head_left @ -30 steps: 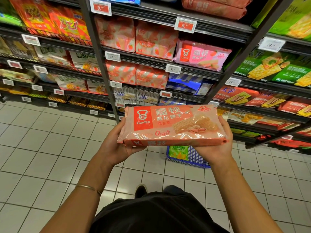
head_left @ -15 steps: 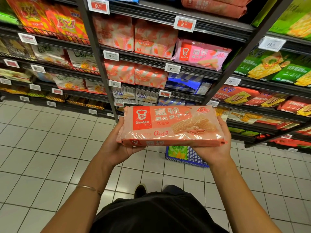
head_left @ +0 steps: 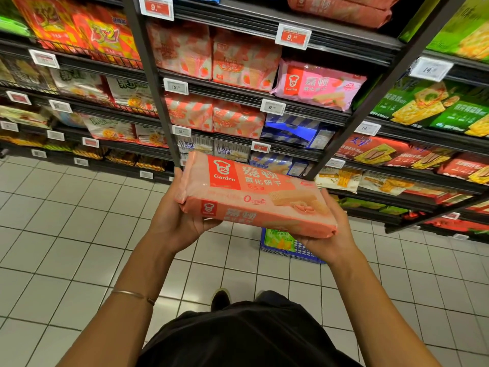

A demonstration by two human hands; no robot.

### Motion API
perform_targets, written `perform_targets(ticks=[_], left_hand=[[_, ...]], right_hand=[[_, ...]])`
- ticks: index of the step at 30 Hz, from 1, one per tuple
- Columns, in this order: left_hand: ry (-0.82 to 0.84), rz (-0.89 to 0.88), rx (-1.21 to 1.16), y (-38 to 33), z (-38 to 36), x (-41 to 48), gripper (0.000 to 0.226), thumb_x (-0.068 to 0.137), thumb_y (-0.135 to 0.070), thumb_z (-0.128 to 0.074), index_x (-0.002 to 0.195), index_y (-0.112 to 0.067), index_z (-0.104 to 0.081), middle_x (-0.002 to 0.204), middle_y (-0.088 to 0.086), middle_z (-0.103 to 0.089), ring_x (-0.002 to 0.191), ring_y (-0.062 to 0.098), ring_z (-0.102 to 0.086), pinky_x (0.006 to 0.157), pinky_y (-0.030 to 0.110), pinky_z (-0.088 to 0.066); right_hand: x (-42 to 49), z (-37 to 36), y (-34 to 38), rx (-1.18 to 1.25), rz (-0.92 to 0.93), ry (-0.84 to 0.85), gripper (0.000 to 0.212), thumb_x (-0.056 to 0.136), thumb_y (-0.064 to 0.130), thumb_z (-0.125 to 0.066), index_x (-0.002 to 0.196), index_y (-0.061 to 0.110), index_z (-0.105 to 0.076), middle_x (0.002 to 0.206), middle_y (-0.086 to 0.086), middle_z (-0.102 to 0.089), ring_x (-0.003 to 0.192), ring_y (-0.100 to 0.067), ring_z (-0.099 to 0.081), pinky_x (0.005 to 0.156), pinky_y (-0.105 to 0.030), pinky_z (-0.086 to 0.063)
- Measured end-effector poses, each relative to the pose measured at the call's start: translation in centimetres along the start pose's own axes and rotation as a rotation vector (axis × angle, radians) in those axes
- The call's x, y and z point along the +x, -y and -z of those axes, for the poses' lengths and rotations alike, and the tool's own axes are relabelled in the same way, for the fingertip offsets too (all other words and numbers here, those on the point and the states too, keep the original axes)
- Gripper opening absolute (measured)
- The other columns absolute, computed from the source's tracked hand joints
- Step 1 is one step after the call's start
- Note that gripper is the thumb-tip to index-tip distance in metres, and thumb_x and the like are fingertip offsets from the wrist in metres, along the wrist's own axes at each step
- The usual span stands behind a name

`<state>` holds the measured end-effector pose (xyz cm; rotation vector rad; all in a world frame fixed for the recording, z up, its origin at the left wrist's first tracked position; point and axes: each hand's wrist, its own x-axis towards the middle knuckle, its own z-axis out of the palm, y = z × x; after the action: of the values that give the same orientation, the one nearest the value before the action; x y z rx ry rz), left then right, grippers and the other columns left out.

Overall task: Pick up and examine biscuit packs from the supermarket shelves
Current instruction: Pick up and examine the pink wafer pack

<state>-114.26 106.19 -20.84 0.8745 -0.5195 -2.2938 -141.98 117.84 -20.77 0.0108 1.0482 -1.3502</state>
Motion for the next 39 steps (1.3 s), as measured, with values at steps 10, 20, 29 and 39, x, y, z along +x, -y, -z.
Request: perform_targets(ticks=[10,20,29,39], left_hand=[[0.077,-0.124,-0.003,0.2,-1.0,-1.3,0.109,0.061,-0.077,-0.082,0.151,-0.025,-0.048,0.14,0.009,-0.067,0.13,0.034,-0.064,0.099,0.055,-0.056],[0.107,-0.087,-0.007,0.5,-1.9,-1.1,0.091,0.082,-0.084,-0.056,0.151,-0.025,-0.052,0.154,0.017,-0.054,0.139,0.045,-0.052,0.107,0.069,-0.044],[0.063,0.0,-0.088,1.2,-0.2,-0.6,0.082,0.091,-0.084,-0.037,0.139,-0.024,-0.066,0.15,0.019,-0.056,0.134,0.05,-0.056,0.102,0.064,-0.05],[0.034,0.008,-0.132,1.4,0.1,-0.3,0.086,0.09,-0.082,-0.041,0.149,-0.021,-0.053,0.151,0.019,-0.056,0.133,0.053,-0.055,0.104,0.066,-0.048]], right_hand=[[0.0,0.0,-0.8,-0.042,-0.074,0.059,0.034,0.091,0.034,-0.067,0.117,0.014,-0.078,0.126,-0.019,-0.072,0.108,-0.038,-0.073,0.079,-0.051,-0.061],[0.5,-0.2,0.0,0.059,-0.038,0.005,0.051,0.08,0.048,-0.08,0.121,0.017,-0.078,0.122,-0.015,-0.075,0.102,-0.033,-0.076,0.073,-0.043,-0.063],[0.9,0.5,-0.2,0.117,-0.051,0.157,0.073,0.088,0.06,-0.071,0.148,0.022,-0.055,0.124,-0.017,-0.072,0.1,-0.031,-0.076,0.065,-0.039,-0.065],[1.6,0.8,0.0,0.11,-0.067,0.181,0.045,0.106,0.041,-0.053,0.144,0.019,-0.059,0.129,-0.017,-0.07,0.111,-0.032,-0.072,0.084,-0.041,-0.062]])
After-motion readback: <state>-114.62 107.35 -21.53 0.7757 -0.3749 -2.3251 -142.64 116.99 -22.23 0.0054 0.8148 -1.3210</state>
